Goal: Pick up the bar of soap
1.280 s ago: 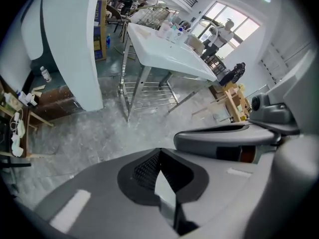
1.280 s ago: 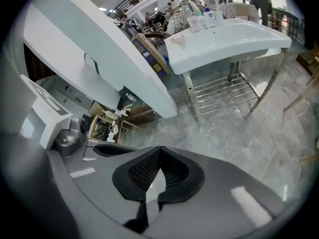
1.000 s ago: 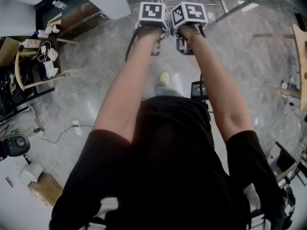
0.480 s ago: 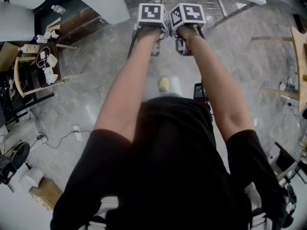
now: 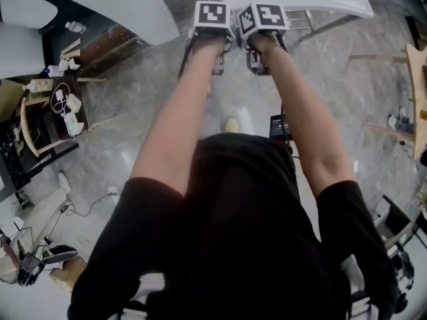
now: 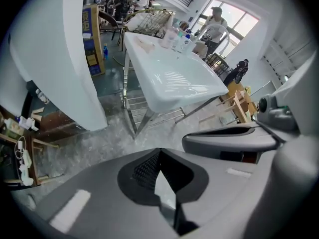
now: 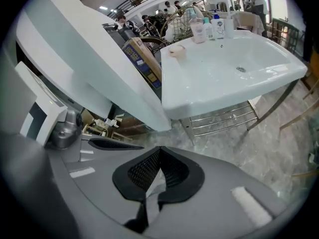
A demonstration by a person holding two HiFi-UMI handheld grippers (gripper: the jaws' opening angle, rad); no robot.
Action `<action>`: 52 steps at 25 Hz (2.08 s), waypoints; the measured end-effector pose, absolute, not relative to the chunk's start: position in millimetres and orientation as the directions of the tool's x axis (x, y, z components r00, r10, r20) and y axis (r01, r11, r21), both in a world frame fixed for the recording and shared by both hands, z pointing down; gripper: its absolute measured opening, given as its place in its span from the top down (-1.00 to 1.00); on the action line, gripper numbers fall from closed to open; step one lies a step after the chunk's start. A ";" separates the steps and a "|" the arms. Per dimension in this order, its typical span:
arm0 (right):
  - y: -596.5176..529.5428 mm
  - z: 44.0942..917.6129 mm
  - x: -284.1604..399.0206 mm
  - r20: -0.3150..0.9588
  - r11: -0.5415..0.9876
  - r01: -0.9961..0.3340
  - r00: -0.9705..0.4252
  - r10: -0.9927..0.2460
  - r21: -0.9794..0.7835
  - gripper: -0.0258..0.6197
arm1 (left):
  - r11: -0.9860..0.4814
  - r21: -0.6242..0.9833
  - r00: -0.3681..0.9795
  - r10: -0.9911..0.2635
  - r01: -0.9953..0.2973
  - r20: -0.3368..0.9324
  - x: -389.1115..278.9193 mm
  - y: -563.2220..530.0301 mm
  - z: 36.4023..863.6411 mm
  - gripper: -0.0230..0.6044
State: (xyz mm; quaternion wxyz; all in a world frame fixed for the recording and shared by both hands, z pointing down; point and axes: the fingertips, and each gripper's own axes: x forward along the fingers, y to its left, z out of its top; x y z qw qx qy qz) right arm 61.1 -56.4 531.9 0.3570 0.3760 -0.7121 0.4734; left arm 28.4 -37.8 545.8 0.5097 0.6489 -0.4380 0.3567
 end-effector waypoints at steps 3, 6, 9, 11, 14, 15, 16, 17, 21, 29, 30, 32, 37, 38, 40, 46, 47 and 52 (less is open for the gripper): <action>-81.0 528.8 58.0 0.866 0.263 -0.878 -0.456 -0.205 -0.400 0.88 | -0.106 0.353 0.368 -0.201 -0.930 0.908 25.1 -62.4 542.7 0.93; -104.2 527.6 57.9 0.870 0.260 -0.883 -0.447 -0.208 -0.391 0.88 | -0.119 0.349 0.366 -0.200 -0.930 0.909 23.0 -86.0 540.2 0.93; -121.8 527.5 57.1 0.878 0.257 -0.890 -0.431 -0.208 -0.376 0.88 | -0.121 0.356 0.374 -0.196 -0.926 0.906 21.0 -104.0 539.2 0.93; -132.9 527.0 56.1 0.881 0.255 -0.894 -0.424 -0.211 -0.369 0.88 | -0.124 0.362 0.381 -0.194 -0.924 0.904 19.2 -115.1 538.3 0.93; -149.7 528.5 56.3 0.882 0.245 -0.896 -0.421 -0.211 -0.369 0.88 | -0.137 0.363 0.384 -0.188 -0.922 0.904 18.1 -133.0 539.4 0.93; -156.1 528.7 56.4 0.883 0.241 -0.898 -0.419 -0.212 -0.368 0.88 | -0.142 0.367 0.389 -0.184 -0.919 0.903 18.9 -139.2 539.5 0.93; -163.1 528.4 56.5 0.884 0.238 -0.900 -0.416 -0.214 -0.366 0.88 | -0.147 0.371 0.394 -0.181 -0.917 0.901 19.2 -145.9 539.2 0.93; -170.1 527.7 56.3 0.884 0.236 -0.901 -0.414 -0.217 -0.364 0.88 | -0.150 0.374 0.397 -0.179 -0.915 0.900 19.1 -152.8 539.0 0.93; -188.6 531.0 52.2 0.892 0.231 -0.907 -0.399 -0.213 -0.351 0.88 | -0.155 0.393 0.415 -0.163 -0.906 0.895 15.8 -170.9 543.4 0.93; -223.4 527.7 44.4 0.894 0.220 -0.914 -0.388 -0.224 -0.341 0.88 | -0.158 0.423 0.444 -0.137 -0.892 0.885 8.2 -202.2 539.4 0.93; -226.6 528.0 42.5 0.895 0.222 -0.915 -0.385 -0.225 -0.338 0.88 | -0.160 0.426 0.447 -0.135 -0.891 0.884 7.6 -205.1 540.8 0.93; -229.6 527.9 38.5 0.893 0.223 -0.911 -0.394 -0.219 -0.347 0.88 | -0.166 0.430 0.450 -0.115 -0.888 0.885 7.5 -206.4 542.2 0.93; -234.3 528.5 38.9 0.887 0.210 -0.905 -0.410 -0.212 -0.369 0.89 | -0.166 0.451 0.465 -0.052 -0.877 0.884 8.8 -205.1 541.9 0.93; -235.5 529.6 41.1 0.893 0.211 -0.911 -0.397 -0.213 -0.354 0.88 | -0.163 0.450 0.462 -0.044 -0.878 0.886 8.1 -204.6 542.3 0.93; -236.7 533.2 45.1 0.904 0.217 -0.919 -0.374 -0.209 -0.330 0.88 | -0.172 0.438 0.448 -0.024 -0.883 0.894 7.7 -203.4 542.9 0.93; -240.2 541.3 50.1 0.901 0.207 -0.913 -0.389 -0.190 -0.351 0.88 | -0.187 0.424 0.424 0.038 -0.886 0.905 11.3 -204.8 542.7 0.93; -242.2 542.3 51.9 0.901 0.210 -0.912 -0.392 -0.185 -0.354 0.88 | -0.185 0.420 0.417 0.053 -0.889 0.907 12.9 -205.1 542.3 0.93; -258.6 544.6 60.2 0.900 0.229 -0.902 -0.405 -0.161 -0.365 0.88 | -0.191 0.396 0.370 0.156 -0.898 0.916 17.4 -209.2 541.4 0.93</action>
